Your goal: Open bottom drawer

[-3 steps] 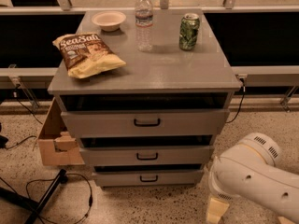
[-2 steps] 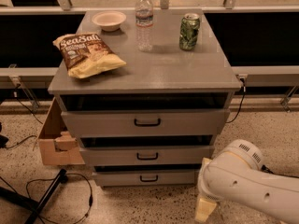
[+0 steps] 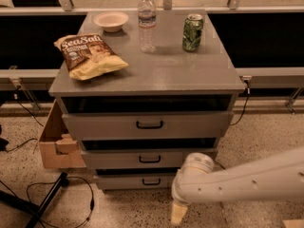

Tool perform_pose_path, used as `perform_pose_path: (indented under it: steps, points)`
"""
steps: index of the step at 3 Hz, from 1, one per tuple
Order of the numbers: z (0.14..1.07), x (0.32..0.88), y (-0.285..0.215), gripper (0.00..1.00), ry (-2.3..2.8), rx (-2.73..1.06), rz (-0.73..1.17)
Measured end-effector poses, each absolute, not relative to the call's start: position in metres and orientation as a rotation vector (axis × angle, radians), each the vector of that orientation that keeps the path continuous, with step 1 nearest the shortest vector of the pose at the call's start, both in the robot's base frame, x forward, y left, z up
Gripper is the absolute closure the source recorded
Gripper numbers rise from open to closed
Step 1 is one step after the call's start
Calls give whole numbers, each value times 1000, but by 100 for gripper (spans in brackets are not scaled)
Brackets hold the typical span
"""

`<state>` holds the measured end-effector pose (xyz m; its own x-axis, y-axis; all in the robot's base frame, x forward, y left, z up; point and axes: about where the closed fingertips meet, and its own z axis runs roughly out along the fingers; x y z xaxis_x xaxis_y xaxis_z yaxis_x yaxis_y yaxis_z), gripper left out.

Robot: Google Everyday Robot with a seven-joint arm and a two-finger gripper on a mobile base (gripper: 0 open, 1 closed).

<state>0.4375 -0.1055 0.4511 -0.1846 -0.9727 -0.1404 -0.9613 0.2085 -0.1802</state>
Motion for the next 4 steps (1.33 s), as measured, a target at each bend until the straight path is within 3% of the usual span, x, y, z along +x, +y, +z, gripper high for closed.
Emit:
perform_pose_path:
  steps: [2,4]
  points:
    - [339,486,-70,0,2302,-1823,-75]
    - [313,487,-76,0,2334,-1812,-25]
